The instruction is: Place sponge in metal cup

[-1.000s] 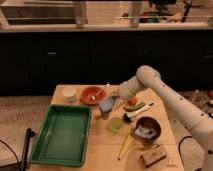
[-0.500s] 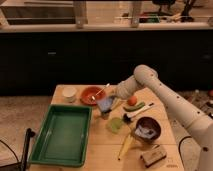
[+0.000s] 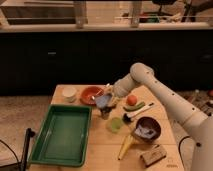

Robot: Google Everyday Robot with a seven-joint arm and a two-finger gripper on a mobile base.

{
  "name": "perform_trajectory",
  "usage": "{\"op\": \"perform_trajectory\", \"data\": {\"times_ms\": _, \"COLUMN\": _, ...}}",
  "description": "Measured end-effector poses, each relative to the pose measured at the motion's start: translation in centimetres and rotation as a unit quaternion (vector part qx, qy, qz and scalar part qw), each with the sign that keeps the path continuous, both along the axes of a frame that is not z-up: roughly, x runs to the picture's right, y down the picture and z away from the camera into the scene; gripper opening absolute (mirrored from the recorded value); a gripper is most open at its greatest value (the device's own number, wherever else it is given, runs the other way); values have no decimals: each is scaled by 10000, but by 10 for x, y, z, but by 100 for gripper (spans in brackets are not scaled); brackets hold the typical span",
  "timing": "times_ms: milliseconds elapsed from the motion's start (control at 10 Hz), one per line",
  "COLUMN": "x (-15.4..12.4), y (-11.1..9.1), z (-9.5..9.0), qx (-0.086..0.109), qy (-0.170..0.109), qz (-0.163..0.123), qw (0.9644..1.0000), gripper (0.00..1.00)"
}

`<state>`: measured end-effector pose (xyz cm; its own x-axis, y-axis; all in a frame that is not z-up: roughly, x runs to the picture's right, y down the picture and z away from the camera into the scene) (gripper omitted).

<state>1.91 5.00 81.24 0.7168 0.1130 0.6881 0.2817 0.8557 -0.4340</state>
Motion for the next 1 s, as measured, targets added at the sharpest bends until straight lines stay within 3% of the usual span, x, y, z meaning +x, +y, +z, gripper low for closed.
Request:
{"op": "perform_trajectory", "data": {"times_ms": 700, "x": -2, "y": 12, "z": 10, "qx": -211, "qy": 30, "qz": -76, "qw": 9997, "gripper": 80}}
{"op": "perform_trajectory", "data": {"times_ms": 1000, "x": 3, "y": 12, "z": 6, "qx": -147, "qy": -32, "qz": -15, "qw": 9999, "gripper": 80}}
